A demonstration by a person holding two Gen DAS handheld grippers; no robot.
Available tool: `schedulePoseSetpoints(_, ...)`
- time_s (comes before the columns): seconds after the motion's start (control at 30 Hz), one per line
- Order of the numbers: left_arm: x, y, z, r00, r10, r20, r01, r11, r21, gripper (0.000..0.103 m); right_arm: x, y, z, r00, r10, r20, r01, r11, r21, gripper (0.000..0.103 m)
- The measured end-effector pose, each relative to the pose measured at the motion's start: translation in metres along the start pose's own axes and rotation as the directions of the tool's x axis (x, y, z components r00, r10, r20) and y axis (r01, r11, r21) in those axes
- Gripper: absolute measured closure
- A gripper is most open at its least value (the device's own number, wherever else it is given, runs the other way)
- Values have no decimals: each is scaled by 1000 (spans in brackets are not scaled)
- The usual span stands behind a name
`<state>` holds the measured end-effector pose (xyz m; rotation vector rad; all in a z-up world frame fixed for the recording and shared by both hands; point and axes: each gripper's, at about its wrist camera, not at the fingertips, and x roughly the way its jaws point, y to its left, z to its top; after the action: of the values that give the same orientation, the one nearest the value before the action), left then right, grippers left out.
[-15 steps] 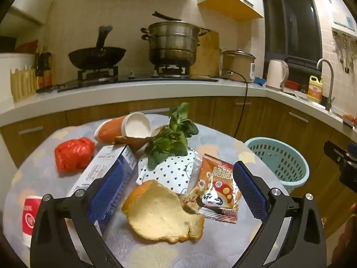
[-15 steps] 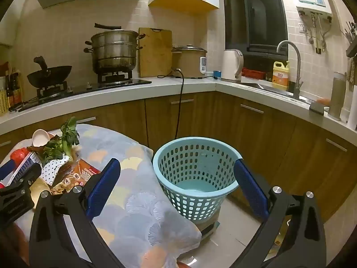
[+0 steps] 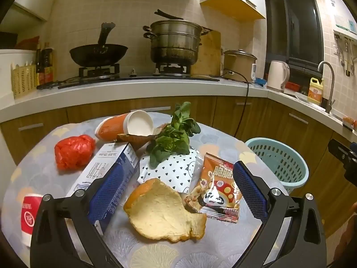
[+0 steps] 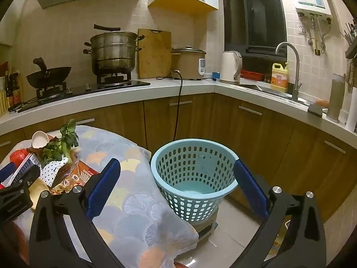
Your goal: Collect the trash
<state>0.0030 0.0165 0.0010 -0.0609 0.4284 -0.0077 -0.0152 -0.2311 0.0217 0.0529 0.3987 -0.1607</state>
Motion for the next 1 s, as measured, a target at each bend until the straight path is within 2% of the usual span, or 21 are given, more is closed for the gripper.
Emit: schedulePoseSetpoints(1.0,8,-3,-8,1000,-1,0,1,1000,-8,8,-8,4,0,1000,19,13,-19,1000,-3,6)
